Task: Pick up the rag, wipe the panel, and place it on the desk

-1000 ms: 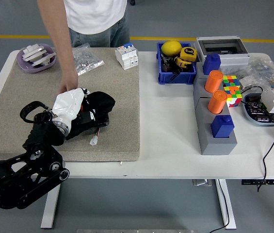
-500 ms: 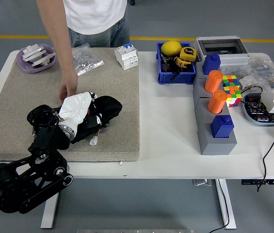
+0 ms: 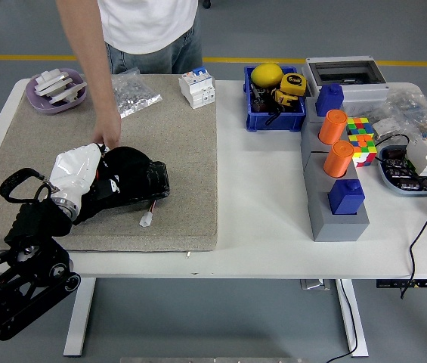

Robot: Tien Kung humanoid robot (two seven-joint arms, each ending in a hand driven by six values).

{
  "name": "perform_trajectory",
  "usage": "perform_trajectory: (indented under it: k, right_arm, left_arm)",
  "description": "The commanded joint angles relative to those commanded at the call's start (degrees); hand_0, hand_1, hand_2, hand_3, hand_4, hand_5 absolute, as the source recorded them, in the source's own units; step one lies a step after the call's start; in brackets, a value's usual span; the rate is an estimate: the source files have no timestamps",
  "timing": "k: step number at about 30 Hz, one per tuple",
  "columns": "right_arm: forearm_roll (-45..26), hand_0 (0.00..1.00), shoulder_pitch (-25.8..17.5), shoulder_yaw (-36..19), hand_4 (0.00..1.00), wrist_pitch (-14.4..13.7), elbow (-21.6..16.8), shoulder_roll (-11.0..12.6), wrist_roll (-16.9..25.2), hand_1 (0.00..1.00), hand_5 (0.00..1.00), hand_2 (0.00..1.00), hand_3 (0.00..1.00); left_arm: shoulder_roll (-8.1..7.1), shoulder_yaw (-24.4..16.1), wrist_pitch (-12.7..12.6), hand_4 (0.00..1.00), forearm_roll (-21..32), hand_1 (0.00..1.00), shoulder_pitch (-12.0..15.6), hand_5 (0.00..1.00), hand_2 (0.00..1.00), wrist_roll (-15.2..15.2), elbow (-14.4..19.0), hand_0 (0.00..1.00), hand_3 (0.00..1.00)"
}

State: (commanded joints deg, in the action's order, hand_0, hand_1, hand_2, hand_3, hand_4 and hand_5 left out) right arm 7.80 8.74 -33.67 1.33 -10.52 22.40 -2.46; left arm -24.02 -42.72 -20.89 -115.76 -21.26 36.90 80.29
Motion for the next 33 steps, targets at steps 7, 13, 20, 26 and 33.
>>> perform_trajectory:
  k: [7,13,20,26,33]
  right_arm:
    - [0.25,0.714,-0.19,-0.71,0.998,-0.06,0.12,0.07,0.00,0.347,0.591,0.627,0.627]
    - [0.43,0.713,-0.30,-1.01,0.998,-0.06,0.16,0.20,-0.01,0.346,0.590,0.628,0.627]
    - [0.66,0.714,-0.40,-1.34,0.998,-0.06,0.19,0.15,0.01,0.346,0.590,0.628,0.627]
    - [0.50,0.714,-0.56,-1.25,0.998,-0.09,0.20,0.27,-0.04,0.346,0.590,0.627,0.627]
    - [0.65,0.714,-0.45,-1.19,0.998,-0.12,0.14,0.14,0.02,0.346,0.590,0.627,0.627]
  left_arm:
    - [-2.48,-3.47,0.07,0.125,-1.15,0.170,3.13,0.002,0.481,0.03,0.67,0.220,0.446]
    - [-3.45,-6.13,-0.21,0.126,-1.75,0.170,4.81,0.002,0.481,-0.09,1.24,0.221,0.447]
    - [-4.24,-7.76,-0.31,0.126,-1.70,0.169,5.98,0.002,0.480,-0.39,0.44,0.220,0.447]
    - [-4.31,-8.13,-0.37,0.125,-1.41,0.169,6.40,0.002,0.480,-0.51,-0.14,0.221,0.447]
    - [-3.21,-6.55,-0.73,0.114,-0.85,0.167,5.72,0.002,0.477,-0.69,-0.10,0.221,0.443]
